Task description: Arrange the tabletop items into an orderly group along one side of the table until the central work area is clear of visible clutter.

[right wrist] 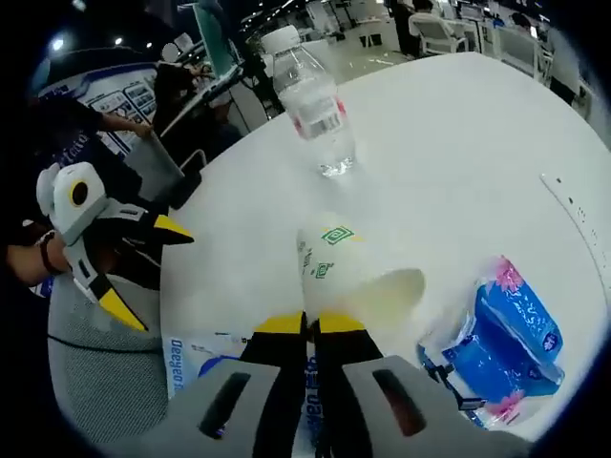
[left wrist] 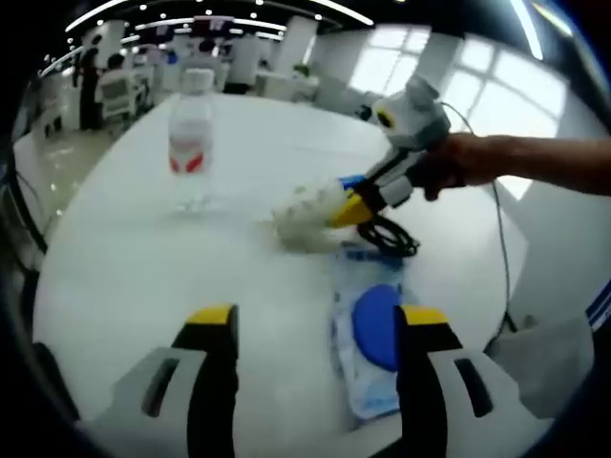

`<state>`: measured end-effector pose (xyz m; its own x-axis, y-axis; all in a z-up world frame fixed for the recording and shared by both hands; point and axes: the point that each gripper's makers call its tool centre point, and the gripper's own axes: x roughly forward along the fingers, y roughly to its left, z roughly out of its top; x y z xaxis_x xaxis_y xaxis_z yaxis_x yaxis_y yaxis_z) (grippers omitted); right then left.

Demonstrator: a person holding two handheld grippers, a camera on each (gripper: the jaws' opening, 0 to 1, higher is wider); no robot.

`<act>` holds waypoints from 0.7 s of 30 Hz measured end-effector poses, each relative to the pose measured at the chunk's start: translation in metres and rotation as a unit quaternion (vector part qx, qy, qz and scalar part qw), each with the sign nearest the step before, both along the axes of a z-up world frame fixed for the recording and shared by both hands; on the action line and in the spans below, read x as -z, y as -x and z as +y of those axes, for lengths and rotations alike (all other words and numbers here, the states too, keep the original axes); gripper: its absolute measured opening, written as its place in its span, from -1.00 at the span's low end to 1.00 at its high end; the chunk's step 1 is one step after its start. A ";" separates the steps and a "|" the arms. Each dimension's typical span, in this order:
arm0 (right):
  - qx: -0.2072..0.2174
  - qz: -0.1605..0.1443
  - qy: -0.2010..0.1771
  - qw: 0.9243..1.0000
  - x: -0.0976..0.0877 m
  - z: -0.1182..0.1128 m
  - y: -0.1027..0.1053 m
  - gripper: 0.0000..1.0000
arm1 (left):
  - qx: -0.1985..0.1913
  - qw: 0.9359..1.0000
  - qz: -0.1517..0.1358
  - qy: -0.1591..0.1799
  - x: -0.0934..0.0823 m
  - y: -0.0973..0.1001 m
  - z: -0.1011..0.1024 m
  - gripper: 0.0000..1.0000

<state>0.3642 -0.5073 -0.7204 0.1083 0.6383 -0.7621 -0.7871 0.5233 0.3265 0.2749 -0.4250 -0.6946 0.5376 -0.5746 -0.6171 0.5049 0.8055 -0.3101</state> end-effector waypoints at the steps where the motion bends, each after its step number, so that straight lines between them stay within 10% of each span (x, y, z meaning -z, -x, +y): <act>1: -0.001 -0.004 0.002 1.000 -0.001 0.002 -0.001 -0.97 | 0.000 1.000 0.000 0.000 0.000 0.000 0.000 0.26; 6: -0.008 -0.063 0.014 0.998 -0.016 0.014 -0.018 -0.98 | 0.001 1.000 0.002 -0.001 0.001 0.001 0.000 0.25; 21: 0.004 -0.103 0.046 0.994 -0.026 0.048 -0.074 -0.98 | -0.007 1.000 0.001 0.007 -0.003 0.000 0.001 0.24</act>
<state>0.4378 -0.4590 -0.6947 0.2732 0.5655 -0.7782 -0.8274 0.5508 0.1098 0.2750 -0.4239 -0.6915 0.5442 -0.5757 -0.6103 0.4924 0.8081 -0.3232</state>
